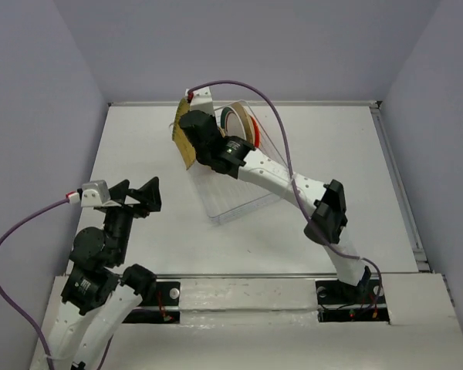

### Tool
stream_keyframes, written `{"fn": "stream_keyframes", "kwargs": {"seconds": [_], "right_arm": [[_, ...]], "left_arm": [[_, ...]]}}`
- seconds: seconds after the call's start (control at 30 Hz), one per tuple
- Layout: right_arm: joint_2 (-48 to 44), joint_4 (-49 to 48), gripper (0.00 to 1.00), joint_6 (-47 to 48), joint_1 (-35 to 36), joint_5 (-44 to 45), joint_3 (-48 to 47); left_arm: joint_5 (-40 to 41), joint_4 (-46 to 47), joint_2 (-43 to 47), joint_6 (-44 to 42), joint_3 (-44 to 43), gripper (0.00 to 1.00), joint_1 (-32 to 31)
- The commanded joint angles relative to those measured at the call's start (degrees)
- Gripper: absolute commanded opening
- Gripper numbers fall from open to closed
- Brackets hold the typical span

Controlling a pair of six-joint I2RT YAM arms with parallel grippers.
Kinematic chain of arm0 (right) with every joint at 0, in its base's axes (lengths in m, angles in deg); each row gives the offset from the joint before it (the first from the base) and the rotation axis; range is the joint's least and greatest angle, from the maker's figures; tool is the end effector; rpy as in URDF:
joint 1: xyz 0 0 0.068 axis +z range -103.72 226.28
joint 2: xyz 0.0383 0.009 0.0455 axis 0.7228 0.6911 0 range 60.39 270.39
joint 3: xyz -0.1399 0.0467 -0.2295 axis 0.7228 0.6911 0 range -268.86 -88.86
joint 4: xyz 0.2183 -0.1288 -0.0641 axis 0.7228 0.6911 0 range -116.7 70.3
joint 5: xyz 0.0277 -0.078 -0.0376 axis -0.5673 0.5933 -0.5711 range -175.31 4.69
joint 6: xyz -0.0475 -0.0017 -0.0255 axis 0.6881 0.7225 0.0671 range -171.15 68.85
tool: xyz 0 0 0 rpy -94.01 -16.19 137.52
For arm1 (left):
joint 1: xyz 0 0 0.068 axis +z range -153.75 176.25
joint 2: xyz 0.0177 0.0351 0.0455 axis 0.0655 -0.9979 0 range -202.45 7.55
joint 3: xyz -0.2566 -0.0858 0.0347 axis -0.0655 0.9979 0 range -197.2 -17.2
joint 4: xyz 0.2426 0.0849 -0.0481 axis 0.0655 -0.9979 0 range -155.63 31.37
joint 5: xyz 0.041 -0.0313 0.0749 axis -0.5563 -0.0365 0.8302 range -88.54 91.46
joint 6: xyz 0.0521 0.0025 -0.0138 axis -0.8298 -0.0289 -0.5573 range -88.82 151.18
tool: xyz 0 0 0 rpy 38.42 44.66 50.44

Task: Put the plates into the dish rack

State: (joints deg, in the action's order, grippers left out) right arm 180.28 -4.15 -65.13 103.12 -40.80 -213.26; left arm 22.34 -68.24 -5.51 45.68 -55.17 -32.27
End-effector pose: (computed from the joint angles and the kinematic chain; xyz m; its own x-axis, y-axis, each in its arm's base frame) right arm 0.2866 0.3928 0.3906 -0.2205 -0.0225 -0.9751 -0.1845 0.9826 0.0191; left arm 0.0617 -0.0191 0.3591 0.1885 -0.3687 -0.9103 0.1976 0.9222 -0.3326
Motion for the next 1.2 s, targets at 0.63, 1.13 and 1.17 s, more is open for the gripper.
{"fn": "stream_keyframes", "kwargs": {"seconds": [0.63,1.13,1.17], "right_arm": [[15.4,2.2,0.07,11.3,0.8,11.7,-19.2],[18.7,1.4,0.07,11.0,1.3,11.6,-12.5],[18.7,1.3,0.07,10.7,1.3,11.7,-11.8]], "left_arm": [[0.7,2.5,3.7,-2.5,-0.1,0.99,-4.0],[0.9,2.6,3.5,-2.4,0.0,0.99,-4.0],[0.8,2.6,3.5,-2.5,0.0,0.99,-3.9]]}}
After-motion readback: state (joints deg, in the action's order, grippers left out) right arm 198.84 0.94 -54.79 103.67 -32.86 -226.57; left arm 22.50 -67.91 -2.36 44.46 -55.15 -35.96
